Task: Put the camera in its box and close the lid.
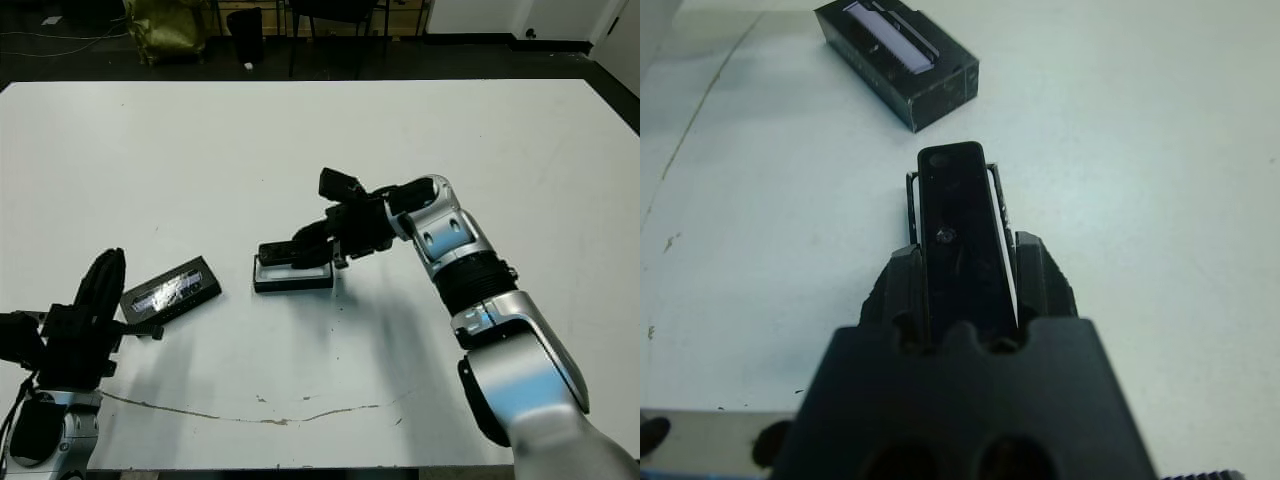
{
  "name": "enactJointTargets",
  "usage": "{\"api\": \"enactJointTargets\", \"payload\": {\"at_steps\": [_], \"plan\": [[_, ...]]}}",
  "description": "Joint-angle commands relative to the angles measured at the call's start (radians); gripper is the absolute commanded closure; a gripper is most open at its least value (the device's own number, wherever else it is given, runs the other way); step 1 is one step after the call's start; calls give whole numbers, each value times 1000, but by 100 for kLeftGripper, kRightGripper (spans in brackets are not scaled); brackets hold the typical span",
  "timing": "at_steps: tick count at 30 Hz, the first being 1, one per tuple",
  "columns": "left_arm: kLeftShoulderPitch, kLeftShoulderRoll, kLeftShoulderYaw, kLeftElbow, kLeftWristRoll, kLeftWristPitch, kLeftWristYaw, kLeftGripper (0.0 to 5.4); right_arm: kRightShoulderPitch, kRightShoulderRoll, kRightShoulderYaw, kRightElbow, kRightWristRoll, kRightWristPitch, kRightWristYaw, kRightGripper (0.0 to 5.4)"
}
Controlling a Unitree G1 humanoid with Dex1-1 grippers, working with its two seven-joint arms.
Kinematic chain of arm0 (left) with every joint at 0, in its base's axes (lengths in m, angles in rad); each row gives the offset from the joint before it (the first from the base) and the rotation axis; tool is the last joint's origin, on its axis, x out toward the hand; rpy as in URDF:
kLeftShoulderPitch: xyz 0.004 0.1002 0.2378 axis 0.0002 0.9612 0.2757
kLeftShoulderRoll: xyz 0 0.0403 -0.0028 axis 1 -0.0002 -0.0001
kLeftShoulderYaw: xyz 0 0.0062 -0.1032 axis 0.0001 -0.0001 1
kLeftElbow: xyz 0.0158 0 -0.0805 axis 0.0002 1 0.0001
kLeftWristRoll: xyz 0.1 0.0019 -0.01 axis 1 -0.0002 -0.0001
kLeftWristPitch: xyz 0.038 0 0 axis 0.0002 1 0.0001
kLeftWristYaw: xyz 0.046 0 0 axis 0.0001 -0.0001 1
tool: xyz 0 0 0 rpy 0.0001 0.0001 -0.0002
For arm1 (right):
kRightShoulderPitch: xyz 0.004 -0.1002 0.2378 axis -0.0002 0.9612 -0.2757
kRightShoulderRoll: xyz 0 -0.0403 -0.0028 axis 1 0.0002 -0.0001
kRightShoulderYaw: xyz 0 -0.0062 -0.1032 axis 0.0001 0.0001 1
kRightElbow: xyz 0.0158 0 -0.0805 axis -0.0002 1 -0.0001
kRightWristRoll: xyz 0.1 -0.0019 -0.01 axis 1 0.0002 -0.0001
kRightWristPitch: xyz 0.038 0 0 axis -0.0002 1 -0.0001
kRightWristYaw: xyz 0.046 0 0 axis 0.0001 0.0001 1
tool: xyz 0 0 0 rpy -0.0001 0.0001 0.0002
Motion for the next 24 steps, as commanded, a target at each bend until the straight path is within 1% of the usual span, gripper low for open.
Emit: {"api": "enactJointTargets", "payload": {"at_steps": [1,5,10,15,17,22,24], "plan": [[16,1,1,19,1,3,-1,540,-12,-3,15,8,-24,3,5,470],[21,3,-1,3,4,24,7,540,-8,-6,15,14,-36,-11,2,470],[21,1,-2,3,0,21,6,540,-7,-6,19,32,-48,-21,8,470],[22,3,-4,7,1,15,2,540,-9,-3,30,38,-66,-7,2,470],[22,1,-4,10,2,15,4,540,-3,-3,29,36,-73,-33,-6,470],[22,-3,-4,15,-6,8,2,540,1,5,24,51,-74,-63,-2,470],[21,1,-3,21,-7,2,-4,540,1,7,25,52,-77,-53,-5,470]]}}
